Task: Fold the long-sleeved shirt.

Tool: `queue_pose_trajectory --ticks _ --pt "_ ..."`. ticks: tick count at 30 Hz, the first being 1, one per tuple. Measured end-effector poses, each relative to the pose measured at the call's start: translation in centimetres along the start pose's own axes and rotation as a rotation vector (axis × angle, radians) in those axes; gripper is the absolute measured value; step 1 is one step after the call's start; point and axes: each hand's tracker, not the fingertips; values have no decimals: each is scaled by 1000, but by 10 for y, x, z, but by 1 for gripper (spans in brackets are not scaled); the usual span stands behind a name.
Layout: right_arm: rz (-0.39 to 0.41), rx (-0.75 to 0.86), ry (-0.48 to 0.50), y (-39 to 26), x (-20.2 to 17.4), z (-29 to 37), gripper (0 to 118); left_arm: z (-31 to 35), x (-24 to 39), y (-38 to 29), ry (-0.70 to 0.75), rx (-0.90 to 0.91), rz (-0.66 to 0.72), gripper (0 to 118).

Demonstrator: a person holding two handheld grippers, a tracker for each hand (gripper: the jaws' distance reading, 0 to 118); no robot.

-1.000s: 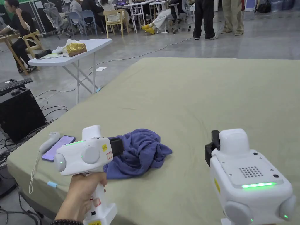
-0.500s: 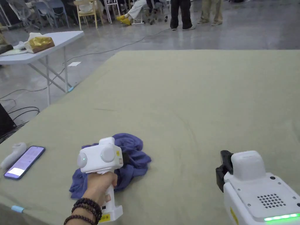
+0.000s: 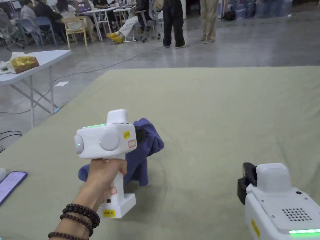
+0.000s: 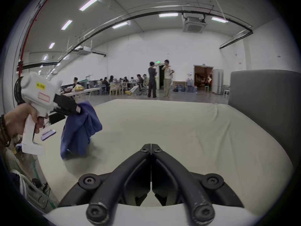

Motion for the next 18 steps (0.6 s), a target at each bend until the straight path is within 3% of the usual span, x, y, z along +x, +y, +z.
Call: queue_pose_trajectory --ticks 5,8,11,18 --pt "-28 54 -141 16 65 41 0 -15 145 8 -242 13 -102 16" --pt "-58 76 -214 20 105 68 0 -47 233 -16 -361 -46 -177 16" --pt "-57 74 -300 18 141 91 0 -89 305 -59 -436 -179 -167 16" --pt "-101 42 -425 6 196 116 0 -122 377 -136 -475 -274 -246 17"
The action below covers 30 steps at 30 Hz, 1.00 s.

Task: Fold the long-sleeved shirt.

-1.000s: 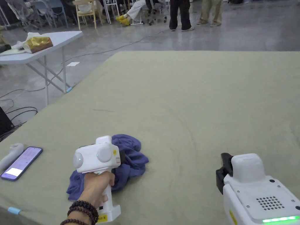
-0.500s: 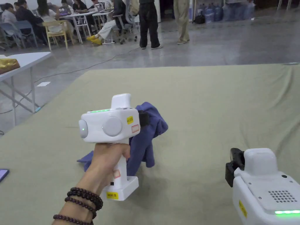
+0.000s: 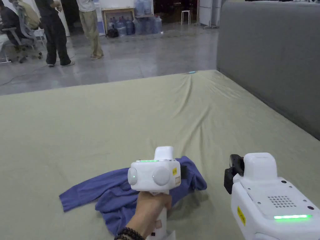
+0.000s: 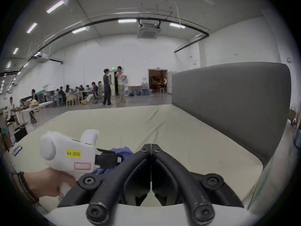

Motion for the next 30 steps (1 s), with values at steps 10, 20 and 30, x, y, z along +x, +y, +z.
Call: queue_pose_trajectory --ticks 10,20,30 --pt "8 -9 66 -2 -26 5 0 152 -42 -13 163 327 22 116" --pt "38 -14 140 -9 -68 21 0 277 -83 -153 462 389 80 21" --pt "30 -10 133 -2 -69 24 0 263 -88 -135 409 388 80 0"
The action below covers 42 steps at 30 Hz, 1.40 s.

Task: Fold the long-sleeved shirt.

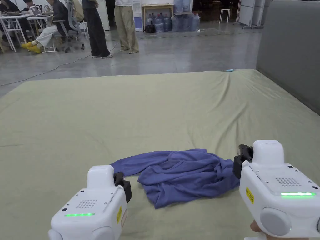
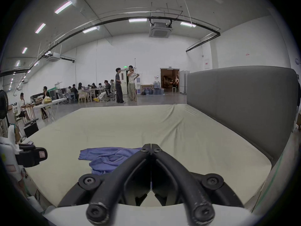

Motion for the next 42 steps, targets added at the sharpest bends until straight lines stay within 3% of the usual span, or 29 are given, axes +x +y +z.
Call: queue_pose_trajectory --ticks 1,3,4,10,13,14,17,19,20,22,24,25,26,27,28,29,33,35,37,38,39,40,42 --pt "0 -1 -1 -1 2 0 0 -8 0 1 8 10 0 19" --pt "-5 -8 -3 -2 6 -2 0 -42 -3 5 -19 -88 45 106" --pt "-8 -12 -6 -3 8 -4 0 -60 -6 4 -20 -161 74 114" --pt "-12 -41 -34 -12 19 -21 0 -178 -17 3 -35 -278 86 112" --pt "-9 -58 -43 -14 24 -32 0 -230 -15 0 -30 -458 50 109" --pt "-11 -63 -51 -15 26 -35 0 -240 -15 -4 -36 -482 58 102" --pt "-23 -85 -63 -20 31 -47 0 -262 -14 -14 -78 -546 84 34" --pt "-23 -97 -68 -23 33 -54 0 -267 -10 -20 -33 -596 51 18" --pt "-23 -104 -72 -24 34 -57 0 -262 -7 -19 -3 -556 19 18" --pt "-23 -122 -74 -26 37 -65 0 -257 -9 -12 -108 -550 72 0" --pt "-22 -143 -68 -24 41 -79 1 -255 -7 -6 -79 -562 77 0" --pt "-21 -151 -66 -23 42 -86 16 -252 -7 -4 -80 -559 74 0" --pt "-18 -198 -75 -21 45 -98 43 -249 -11 1 -86 -536 74 0" --pt "-21 -260 -67 -20 48 -109 81 -246 -12 4 -91 -531 77 0" --pt "-16 -321 -42 -20 52 -124 98 -243 -13 8 -99 -523 95 0" --pt "-12 -350 -23 -23 56 -137 100 -240 -16 11 -122 -521 116 0" --pt "14 -551 -60 -46 62 -191 100 -234 -17 16 -135 -503 120 0" --pt "-32 -640 -50 -59 64 -209 99 -233 -17 17 -143 -502 125 0" --pt "-91 -642 26 -66 66 -219 96 -231 -18 17 -154 -500 123 0" --pt "-94 -633 39 -69 65 -225 80 -232 -18 18 -160 -498 117 0" --pt "-73 -635 24 -71 62 -232 34 -232 -19 18 -164 -498 111 0" --pt "-42 -665 21 -71 59 -238 2 -231 -20 20 -164 -499 107 0" --pt "-16 -693 16 -71 53 -242 2 -226 -23 24 -168 -485 115 0"
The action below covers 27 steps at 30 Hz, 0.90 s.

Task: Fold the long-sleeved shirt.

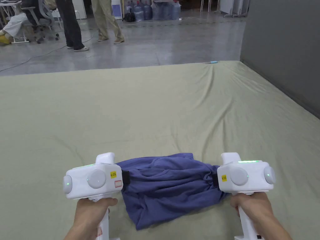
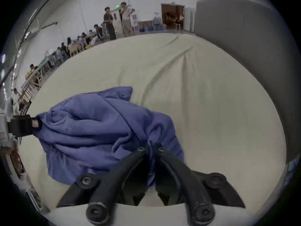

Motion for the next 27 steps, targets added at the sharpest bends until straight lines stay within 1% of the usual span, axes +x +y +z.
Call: queue_pose_trajectory --ticks 3,5,8,11,14,18,21,23,24,27 --pt "10 30 38 7 -1 17 2 17 -1 5 -27 59 -13 0" --pt "-10 125 104 21 2 37 2 33 -2 16 -34 114 -27 0" --pt "-33 250 156 51 1 77 2 68 1 43 -46 214 -31 0" --pt "2 379 177 94 -10 121 1 111 0 82 -44 330 -31 0" --pt "28 454 201 153 -21 158 1 156 -1 135 -11 426 -35 0" --pt "113 573 195 228 -54 208 1 218 10 211 18 561 -89 0" --pt "122 631 193 281 -74 243 1 253 19 265 75 603 -106 0" --pt "103 659 217 314 -82 263 1 272 20 292 73 637 -87 0" --pt "96 667 216 325 -85 273 1 281 20 303 59 659 -60 0" --pt "86 678 211 344 -90 287 1 296 27 315 73 676 -66 0"
